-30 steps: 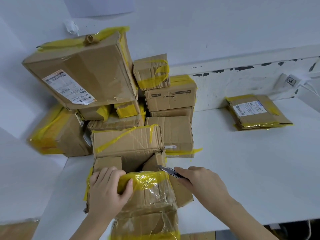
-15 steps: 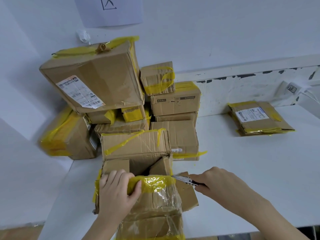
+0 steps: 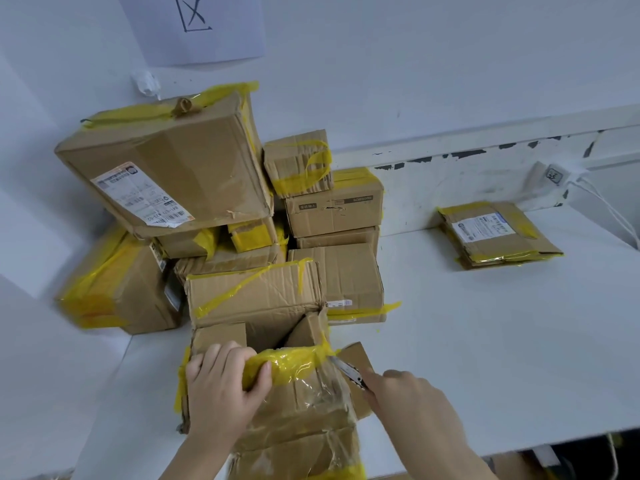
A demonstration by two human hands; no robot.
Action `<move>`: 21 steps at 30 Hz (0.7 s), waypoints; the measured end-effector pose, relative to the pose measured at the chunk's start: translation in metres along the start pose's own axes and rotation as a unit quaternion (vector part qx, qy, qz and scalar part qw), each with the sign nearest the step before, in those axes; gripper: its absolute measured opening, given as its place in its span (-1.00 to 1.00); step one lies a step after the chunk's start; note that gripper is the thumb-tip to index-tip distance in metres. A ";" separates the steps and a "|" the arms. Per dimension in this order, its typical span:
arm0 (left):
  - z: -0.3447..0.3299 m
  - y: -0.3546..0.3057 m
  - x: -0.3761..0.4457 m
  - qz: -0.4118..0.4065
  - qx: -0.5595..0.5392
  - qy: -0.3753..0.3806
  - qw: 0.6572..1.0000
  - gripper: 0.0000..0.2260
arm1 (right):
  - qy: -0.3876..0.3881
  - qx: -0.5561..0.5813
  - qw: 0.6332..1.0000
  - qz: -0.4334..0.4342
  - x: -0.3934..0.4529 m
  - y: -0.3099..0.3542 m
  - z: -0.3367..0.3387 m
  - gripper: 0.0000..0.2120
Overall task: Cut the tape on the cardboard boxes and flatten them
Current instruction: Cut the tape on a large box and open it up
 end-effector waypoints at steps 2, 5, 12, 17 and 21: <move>-0.001 0.001 -0.001 0.004 0.004 0.004 1.000 -0.42 | 0.010 -0.009 1.000 -0.016 -0.005 0.007 -0.005 -0.72; -0.001 0.000 -0.001 0.001 0.007 0.005 1.000 -0.42 | -0.001 0.005 1.000 -0.024 -0.020 0.003 0.005 -0.60; -0.001 0.000 -0.001 -0.004 0.002 0.005 1.000 -0.43 | -0.068 -0.007 0.997 -0.037 -0.011 -0.013 0.015 -0.66; 0.000 0.000 -0.001 0.002 0.005 -0.002 1.000 -0.42 | -0.024 -0.009 1.000 -0.009 0.007 0.018 0.011 -0.71; 0.000 -0.002 -0.004 0.001 0.021 -0.011 1.000 -0.42 | -0.012 -0.029 1.000 -0.003 0.000 0.015 0.006 -0.72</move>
Point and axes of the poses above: each hand's wrist, its own x-axis towards the middle knuckle, its own z-axis out of the back of the hand, y = z × x, the point moved 4 cm from there along x, towards the middle knuckle, and after that the axes turned 10 degrees about y, right-handed, at the moved point
